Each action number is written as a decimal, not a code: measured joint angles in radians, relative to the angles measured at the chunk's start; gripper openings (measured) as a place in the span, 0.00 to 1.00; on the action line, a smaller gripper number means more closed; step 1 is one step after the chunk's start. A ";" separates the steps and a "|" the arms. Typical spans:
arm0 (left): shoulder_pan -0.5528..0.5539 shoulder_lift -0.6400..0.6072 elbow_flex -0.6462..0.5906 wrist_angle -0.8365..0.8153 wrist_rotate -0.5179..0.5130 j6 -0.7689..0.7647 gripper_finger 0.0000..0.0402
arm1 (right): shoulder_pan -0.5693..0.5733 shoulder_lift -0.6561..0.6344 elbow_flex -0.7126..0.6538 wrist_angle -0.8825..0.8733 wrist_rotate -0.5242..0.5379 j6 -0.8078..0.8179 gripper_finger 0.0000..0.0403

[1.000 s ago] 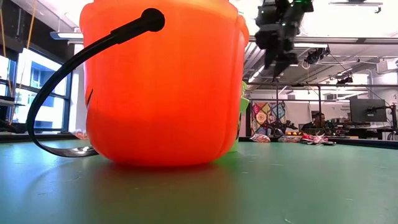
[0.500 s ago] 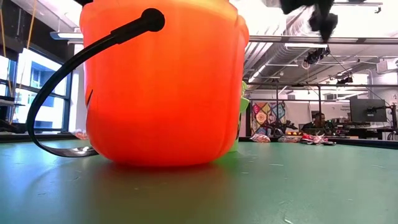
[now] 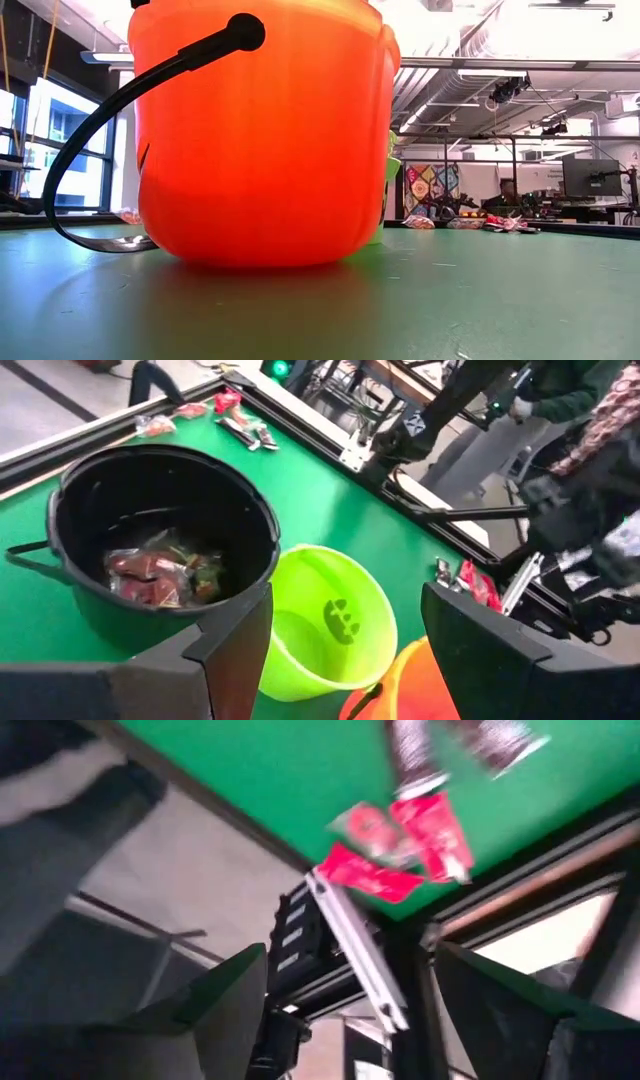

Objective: Sort candy by brand, put in halloween buckets
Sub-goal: Put the red gummy into the black bucket, then put the blue gummy into the black bucket

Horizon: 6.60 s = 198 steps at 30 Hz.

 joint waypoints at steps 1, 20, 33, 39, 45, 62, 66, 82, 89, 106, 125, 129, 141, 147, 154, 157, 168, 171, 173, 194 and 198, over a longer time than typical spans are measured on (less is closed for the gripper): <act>-0.003 0.000 0.000 0.005 0.000 0.000 0.61 | 0.021 0.027 0.000 0.035 -0.016 -0.002 0.70; -0.062 0.000 0.000 0.091 -0.011 -0.088 0.61 | 0.108 0.118 -0.311 0.352 -0.041 -0.347 0.66; -0.060 0.000 0.000 0.092 -0.068 -0.095 0.61 | 0.154 0.244 -0.311 0.358 -0.045 -0.330 0.65; -0.060 0.000 0.000 0.092 -0.087 -0.095 0.61 | 0.154 0.246 -0.311 0.342 -0.029 -0.308 0.46; -0.060 0.000 0.000 0.092 -0.087 -0.093 0.61 | 0.153 0.241 -0.263 0.255 -0.002 -0.363 0.10; -0.060 0.000 0.000 0.065 -0.078 0.031 0.61 | -0.038 0.038 -0.011 0.081 0.459 -0.576 0.01; -0.060 -0.005 0.000 0.052 -0.052 0.064 0.61 | -0.236 0.038 -0.011 0.182 0.599 -0.793 0.02; -0.061 -0.130 0.001 -0.213 -0.015 0.050 0.61 | -0.874 0.051 0.179 0.549 0.834 -1.134 0.05; -0.075 -0.140 0.001 -0.280 -0.013 0.046 0.61 | -0.976 0.129 0.175 0.555 0.651 -1.079 0.33; -0.309 0.022 0.000 -0.469 -0.022 -0.115 0.61 | -0.955 0.121 0.327 0.117 0.637 -1.271 0.73; -1.137 0.542 0.131 -0.414 0.033 -0.227 0.57 | -0.910 -0.487 -0.179 0.008 0.741 -1.044 0.73; -1.197 0.628 0.144 -0.504 -0.032 0.033 0.57 | -0.900 -0.588 -0.291 0.016 0.718 -0.960 0.73; -1.202 0.743 0.143 -0.442 -0.085 0.374 0.57 | -0.789 -0.676 -0.394 0.086 0.738 -0.821 0.73; -1.185 0.743 0.141 -0.362 -0.086 0.376 0.56 | -0.781 -0.675 -0.394 0.104 0.767 -0.823 0.73; -1.177 0.746 0.108 -0.349 -0.084 0.342 0.48 | -0.781 -0.675 -0.394 0.105 0.770 -0.817 0.73; -1.177 0.746 0.108 -0.341 -0.080 0.342 0.47 | -0.781 -0.675 -0.394 0.105 0.770 -0.816 0.73; -1.178 0.789 0.108 -0.328 -0.071 0.340 0.46 | -0.781 -0.675 -0.394 0.105 0.770 -0.814 0.73; -1.178 0.801 0.108 -0.327 -0.065 0.350 0.46 | -0.781 -0.675 -0.394 0.105 0.770 -0.814 0.73; -1.174 0.801 0.108 -0.327 -0.071 0.342 0.45 | -0.781 -0.675 -0.394 0.105 0.770 -0.814 0.73; -0.794 0.249 0.164 -0.670 -0.405 0.205 0.01 | -0.781 -0.674 -0.394 0.172 0.770 -0.813 0.73; -0.602 0.106 0.182 -0.384 -0.643 0.247 0.00 | -0.781 -0.674 -0.394 0.204 0.770 -0.813 0.73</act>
